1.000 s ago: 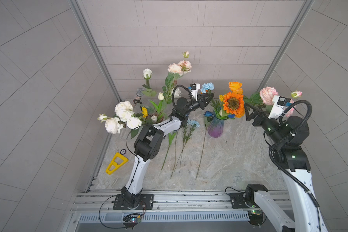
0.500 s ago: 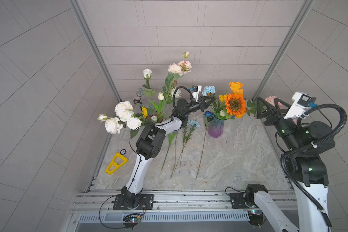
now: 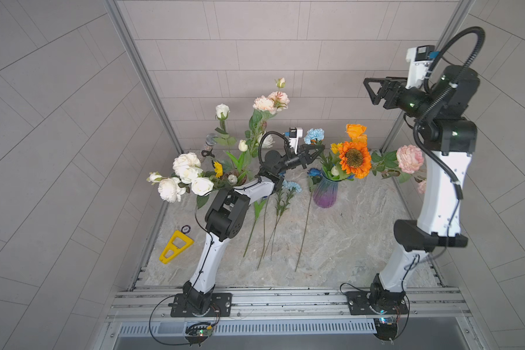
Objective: Pick out blue flowers from the vase
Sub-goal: Adjust the flower in the vase.
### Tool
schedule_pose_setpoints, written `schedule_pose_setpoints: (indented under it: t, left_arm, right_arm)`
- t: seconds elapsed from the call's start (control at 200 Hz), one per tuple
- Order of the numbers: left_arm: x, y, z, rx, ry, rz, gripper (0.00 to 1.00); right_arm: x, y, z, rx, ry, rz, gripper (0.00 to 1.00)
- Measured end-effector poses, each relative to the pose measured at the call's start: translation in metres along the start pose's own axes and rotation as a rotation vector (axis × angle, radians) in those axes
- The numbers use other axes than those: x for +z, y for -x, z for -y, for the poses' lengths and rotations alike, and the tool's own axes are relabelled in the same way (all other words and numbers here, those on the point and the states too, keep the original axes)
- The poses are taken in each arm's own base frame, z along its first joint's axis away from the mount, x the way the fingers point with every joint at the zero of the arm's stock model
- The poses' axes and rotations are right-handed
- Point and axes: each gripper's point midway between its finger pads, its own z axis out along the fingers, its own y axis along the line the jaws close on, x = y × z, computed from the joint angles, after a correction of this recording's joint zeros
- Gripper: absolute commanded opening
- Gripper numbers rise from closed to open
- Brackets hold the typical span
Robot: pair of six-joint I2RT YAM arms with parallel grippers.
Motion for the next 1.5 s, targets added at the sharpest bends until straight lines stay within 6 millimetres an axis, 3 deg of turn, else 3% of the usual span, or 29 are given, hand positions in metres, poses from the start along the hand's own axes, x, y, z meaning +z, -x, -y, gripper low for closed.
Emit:
schedule_pose_setpoints:
  t: [0.085, 0.16, 0.245, 0.305, 0.44, 0.555, 0.906, 1.201, 1.501]
  left_arm:
    - [-0.001, 0.0, 0.002, 0.001, -0.008, 0.001, 0.03]
    - [-0.001, -0.002, 0.002, -0.001, -0.012, -0.001, 0.02]
    - [-0.002, -0.003, 0.002, -0.004, -0.012, -0.004, 0.02]
    - [-0.002, -0.003, 0.002, -0.004, -0.013, -0.005, 0.02]
    - [-0.002, -0.004, 0.001, -0.006, -0.013, -0.008, 0.02]
    - [-0.002, -0.006, 0.0, -0.009, -0.011, -0.011, 0.02]
    - [0.001, -0.01, -0.002, -0.002, 0.005, -0.054, 0.02]
    - [0.01, 0.007, 0.009, 0.035, -0.003, -0.077, 0.02]
    - [0.018, 0.016, 0.014, 0.075, -0.011, -0.094, 0.01]
  right_arm:
    - [0.041, -0.061, 0.037, 0.098, 0.015, -0.159, 0.8]
    - [0.063, -0.115, 0.059, 0.184, 0.03, -0.29, 0.8]
    - [0.077, -0.159, 0.066, 0.232, 0.056, -0.4, 0.81]
    - [0.079, -0.177, 0.059, 0.23, 0.087, -0.452, 0.82]
    - [0.077, -0.185, 0.032, 0.171, 0.163, -0.493, 0.82]
    - [0.071, -0.19, 0.021, 0.146, 0.184, -0.512, 0.83]
    - [0.06, -0.213, 0.019, 0.055, 0.171, -0.6, 0.87]
    - [0.057, -0.266, 0.024, 0.008, 0.146, -0.753, 0.93]
    - [0.051, -0.288, 0.022, -0.006, 0.194, -0.808, 0.96]
